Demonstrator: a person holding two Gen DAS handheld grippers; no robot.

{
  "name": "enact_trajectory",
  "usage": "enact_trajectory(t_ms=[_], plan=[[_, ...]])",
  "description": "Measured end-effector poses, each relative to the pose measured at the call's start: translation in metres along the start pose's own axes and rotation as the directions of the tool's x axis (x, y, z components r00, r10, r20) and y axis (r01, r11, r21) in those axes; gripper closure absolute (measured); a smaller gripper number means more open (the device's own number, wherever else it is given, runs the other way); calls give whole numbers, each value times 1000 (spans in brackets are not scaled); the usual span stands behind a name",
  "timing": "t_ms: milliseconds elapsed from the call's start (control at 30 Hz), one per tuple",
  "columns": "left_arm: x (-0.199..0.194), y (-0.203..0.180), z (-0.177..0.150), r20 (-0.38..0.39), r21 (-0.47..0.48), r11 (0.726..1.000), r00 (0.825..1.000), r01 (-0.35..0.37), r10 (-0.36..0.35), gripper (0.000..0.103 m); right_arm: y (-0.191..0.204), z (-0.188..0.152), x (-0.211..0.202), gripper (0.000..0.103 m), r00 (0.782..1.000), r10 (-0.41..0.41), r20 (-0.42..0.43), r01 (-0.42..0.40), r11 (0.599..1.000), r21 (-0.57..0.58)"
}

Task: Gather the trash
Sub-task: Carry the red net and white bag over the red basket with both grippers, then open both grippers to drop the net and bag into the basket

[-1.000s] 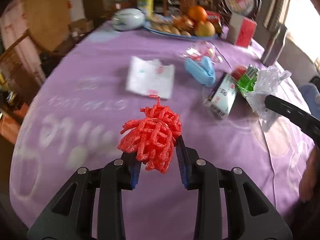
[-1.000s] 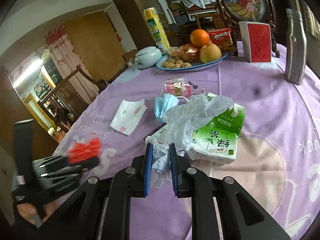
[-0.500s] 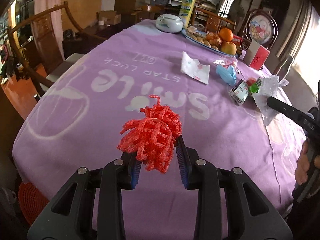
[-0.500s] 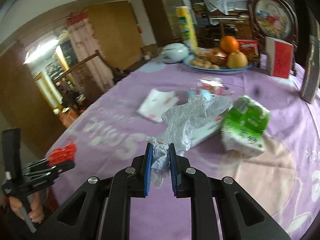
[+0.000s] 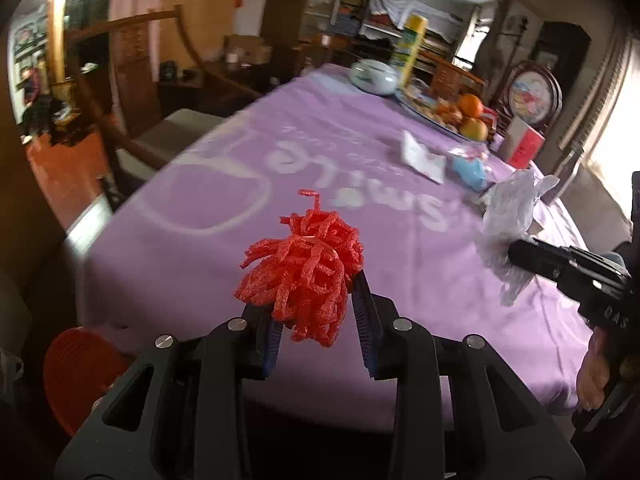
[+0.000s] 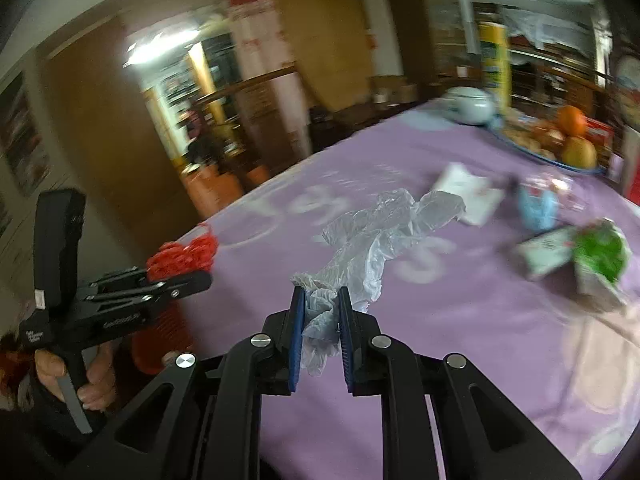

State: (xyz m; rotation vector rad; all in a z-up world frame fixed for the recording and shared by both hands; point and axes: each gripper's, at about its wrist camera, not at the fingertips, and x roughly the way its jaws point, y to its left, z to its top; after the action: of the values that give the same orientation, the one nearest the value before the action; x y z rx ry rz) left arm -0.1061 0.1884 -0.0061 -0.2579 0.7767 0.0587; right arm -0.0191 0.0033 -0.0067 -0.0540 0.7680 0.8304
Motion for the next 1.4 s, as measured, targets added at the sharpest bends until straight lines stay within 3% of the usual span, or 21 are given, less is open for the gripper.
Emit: enact_trajectory(t_ms=[233,433,567,700,833,933,1033,1100,1167,1233,1300,1400], plan=[[-44,72,-31,33,-133,985,993,-109,114,70,88,7,45,86,985,145,-95,-158,977,-145],[-57,159,-72,-40,-298,927,974,-226,224,70,168,11,91,85,948,250,-197,-295,922,-249],[-46,214,-99,-135,-388,873,956,-294,262,69,224,3,138,85,898,313,-308,-400,874,-277],[-21,265,-133,-255,-454,808,924,-375,285,70,265,-14,196,85,833,340,-436,-476,843,-252],[0,301,-160,-340,-522,763,913,-381,224,70,293,-35,256,85,770,314,-556,-502,836,-223],[7,317,-171,-372,-543,735,901,-406,223,68,300,-48,289,85,739,285,-611,-502,838,-216],[9,330,-171,-390,-541,724,890,-429,236,65,306,-60,306,84,710,275,-648,-512,833,-208],[10,334,-168,-396,-539,716,884,-443,248,63,311,-66,314,80,705,265,-658,-511,833,-212],[12,339,-167,-407,-528,709,872,-467,272,61,315,-70,318,66,714,247,-655,-497,838,-226],[11,341,-164,-407,-516,709,866,-481,290,54,316,-72,318,61,717,241,-654,-495,837,-234],[10,340,-164,-410,-510,705,860,-493,304,38,315,-76,323,53,710,243,-661,-498,837,-227],[9,339,-162,-408,-500,703,854,-505,324,31,310,-77,320,50,705,254,-662,-501,839,-212]])
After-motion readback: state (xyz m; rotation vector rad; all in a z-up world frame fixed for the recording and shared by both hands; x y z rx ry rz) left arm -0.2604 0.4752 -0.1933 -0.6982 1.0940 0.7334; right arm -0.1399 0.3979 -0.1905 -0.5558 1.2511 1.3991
